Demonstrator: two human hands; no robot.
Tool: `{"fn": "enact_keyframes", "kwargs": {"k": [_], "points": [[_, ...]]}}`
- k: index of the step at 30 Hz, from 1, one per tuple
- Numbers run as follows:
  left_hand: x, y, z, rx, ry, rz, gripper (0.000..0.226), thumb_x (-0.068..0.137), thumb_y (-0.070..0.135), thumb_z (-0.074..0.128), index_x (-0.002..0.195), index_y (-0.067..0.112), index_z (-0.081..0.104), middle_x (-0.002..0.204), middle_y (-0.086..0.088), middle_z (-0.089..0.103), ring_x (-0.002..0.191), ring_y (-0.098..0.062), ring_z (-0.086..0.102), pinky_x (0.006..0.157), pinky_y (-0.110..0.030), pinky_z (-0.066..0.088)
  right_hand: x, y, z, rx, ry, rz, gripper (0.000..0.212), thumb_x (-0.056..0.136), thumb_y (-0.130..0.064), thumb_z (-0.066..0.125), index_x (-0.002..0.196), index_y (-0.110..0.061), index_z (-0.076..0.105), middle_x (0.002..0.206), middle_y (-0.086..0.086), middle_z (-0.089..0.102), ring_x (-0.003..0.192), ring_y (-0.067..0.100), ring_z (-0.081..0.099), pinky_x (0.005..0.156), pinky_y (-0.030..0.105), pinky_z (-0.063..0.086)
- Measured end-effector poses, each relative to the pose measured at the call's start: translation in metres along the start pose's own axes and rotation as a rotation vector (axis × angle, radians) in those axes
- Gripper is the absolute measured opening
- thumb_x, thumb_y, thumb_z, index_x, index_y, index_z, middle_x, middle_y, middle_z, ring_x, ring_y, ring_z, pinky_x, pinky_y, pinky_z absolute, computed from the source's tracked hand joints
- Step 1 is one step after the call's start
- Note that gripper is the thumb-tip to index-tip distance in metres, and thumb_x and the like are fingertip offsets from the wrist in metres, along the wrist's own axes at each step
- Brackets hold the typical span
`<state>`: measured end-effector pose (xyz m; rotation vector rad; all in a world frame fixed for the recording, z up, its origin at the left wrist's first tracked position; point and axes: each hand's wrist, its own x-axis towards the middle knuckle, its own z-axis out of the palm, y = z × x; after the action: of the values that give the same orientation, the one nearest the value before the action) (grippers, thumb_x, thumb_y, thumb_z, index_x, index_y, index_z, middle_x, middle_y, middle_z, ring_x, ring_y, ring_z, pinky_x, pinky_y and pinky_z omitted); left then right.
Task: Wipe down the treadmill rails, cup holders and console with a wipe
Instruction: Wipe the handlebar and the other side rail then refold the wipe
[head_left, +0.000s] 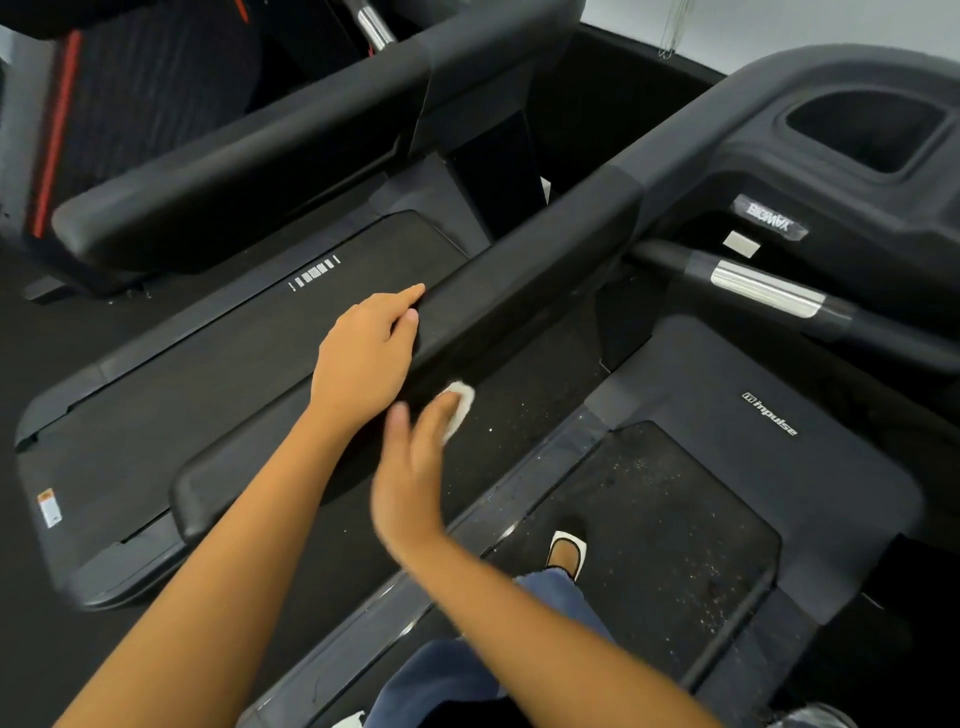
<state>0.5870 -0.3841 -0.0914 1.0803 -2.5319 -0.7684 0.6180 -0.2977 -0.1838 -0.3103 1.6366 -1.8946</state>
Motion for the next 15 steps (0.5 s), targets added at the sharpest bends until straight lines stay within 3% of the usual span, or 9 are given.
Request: {"fn": "enact_keyframes", "kwargs": {"k": [2, 3, 5, 6, 9, 10, 13, 15], "points": [[-0.001, 0.001, 0.000, -0.003, 0.003, -0.009, 0.039, 0.102, 0.024, 0.038, 0.139, 0.026, 0.050, 0.134, 0.006, 0.057, 0.125, -0.015, 0.049, 0.098, -0.030, 0.037, 0.057, -0.019, -0.026, 0.045, 0.170, 0.021, 0.072, 0.086, -0.073, 0.041, 0.137, -0.026, 0.023, 0.141, 0.000, 0.026, 0.134, 0.015, 0.026, 0.120, 0.048, 0.015], [-0.001, 0.001, 0.000, 0.000, 0.004, -0.015, 0.039, 0.102, 0.024, 0.037, 0.139, 0.026, 0.050, 0.134, 0.006, 0.057, 0.124, -0.015, 0.049, 0.097, -0.029, 0.036, 0.091, -0.032, -0.043, 0.072, 0.259, 0.038, 0.071, 0.082, -0.076, 0.043, 0.129, -0.024, 0.033, 0.131, -0.002, 0.030, 0.128, 0.015, 0.033, 0.118, 0.050, 0.021], [-0.001, 0.002, 0.000, 0.015, 0.000, -0.017, 0.039, 0.103, 0.024, 0.037, 0.140, 0.026, 0.049, 0.134, 0.004, 0.057, 0.124, -0.016, 0.049, 0.095, -0.028, 0.035, 0.137, -0.057, -0.071, 0.100, 0.412, 0.054, 0.055, 0.096, -0.053, 0.040, 0.134, -0.014, 0.038, 0.137, -0.001, 0.035, 0.132, 0.017, 0.036, 0.117, 0.047, 0.024], [0.000, 0.003, 0.001, 0.018, 0.002, -0.017, 0.039, 0.103, 0.024, 0.037, 0.139, 0.026, 0.049, 0.135, 0.004, 0.056, 0.125, -0.017, 0.048, 0.095, -0.028, 0.035, 0.146, -0.061, -0.076, 0.143, 0.427, 0.035, 0.055, 0.100, -0.046, 0.036, 0.144, -0.012, 0.031, 0.147, 0.003, 0.032, 0.137, 0.018, 0.032, 0.119, 0.045, 0.021], [0.000, 0.004, 0.002, 0.018, 0.012, -0.035, 0.039, 0.102, 0.026, 0.037, 0.138, 0.028, 0.050, 0.134, 0.007, 0.056, 0.125, -0.016, 0.048, 0.097, -0.032, 0.038, 0.107, -0.041, -0.056, 0.053, 0.270, 0.019, 0.082, 0.088, -0.073, 0.033, 0.149, -0.019, 0.023, 0.145, -0.003, 0.026, 0.133, 0.012, 0.027, 0.121, 0.047, 0.011], [0.001, 0.004, 0.002, 0.020, 0.015, -0.036, 0.039, 0.102, 0.026, 0.037, 0.138, 0.029, 0.051, 0.133, 0.007, 0.057, 0.125, -0.016, 0.048, 0.097, -0.033, 0.038, 0.072, -0.029, -0.042, 0.013, 0.174, 0.005, 0.085, 0.088, -0.072, 0.032, 0.152, -0.017, 0.019, 0.147, -0.003, 0.024, 0.136, 0.010, 0.024, 0.121, 0.044, 0.008], [0.001, 0.003, 0.003, 0.032, 0.010, -0.023, 0.038, 0.102, 0.027, 0.038, 0.138, 0.028, 0.051, 0.133, 0.007, 0.057, 0.124, -0.015, 0.049, 0.096, -0.032, 0.038, -0.007, 0.000, -0.021, -0.064, -0.089, -0.068, 0.065, 0.101, -0.042, 0.030, 0.153, -0.017, 0.000, 0.162, -0.002, 0.004, 0.147, 0.003, 0.006, 0.122, 0.028, 0.006], [0.001, 0.002, 0.003, 0.035, 0.014, -0.024, 0.038, 0.102, 0.027, 0.038, 0.138, 0.028, 0.051, 0.133, 0.007, 0.057, 0.124, -0.015, 0.049, 0.096, -0.030, 0.037, 0.011, -0.006, -0.030, -0.042, -0.121, -0.041, 0.062, 0.097, -0.057, 0.032, 0.146, -0.020, 0.021, 0.148, 0.003, 0.033, 0.135, 0.013, 0.033, 0.120, 0.038, 0.018]]}}
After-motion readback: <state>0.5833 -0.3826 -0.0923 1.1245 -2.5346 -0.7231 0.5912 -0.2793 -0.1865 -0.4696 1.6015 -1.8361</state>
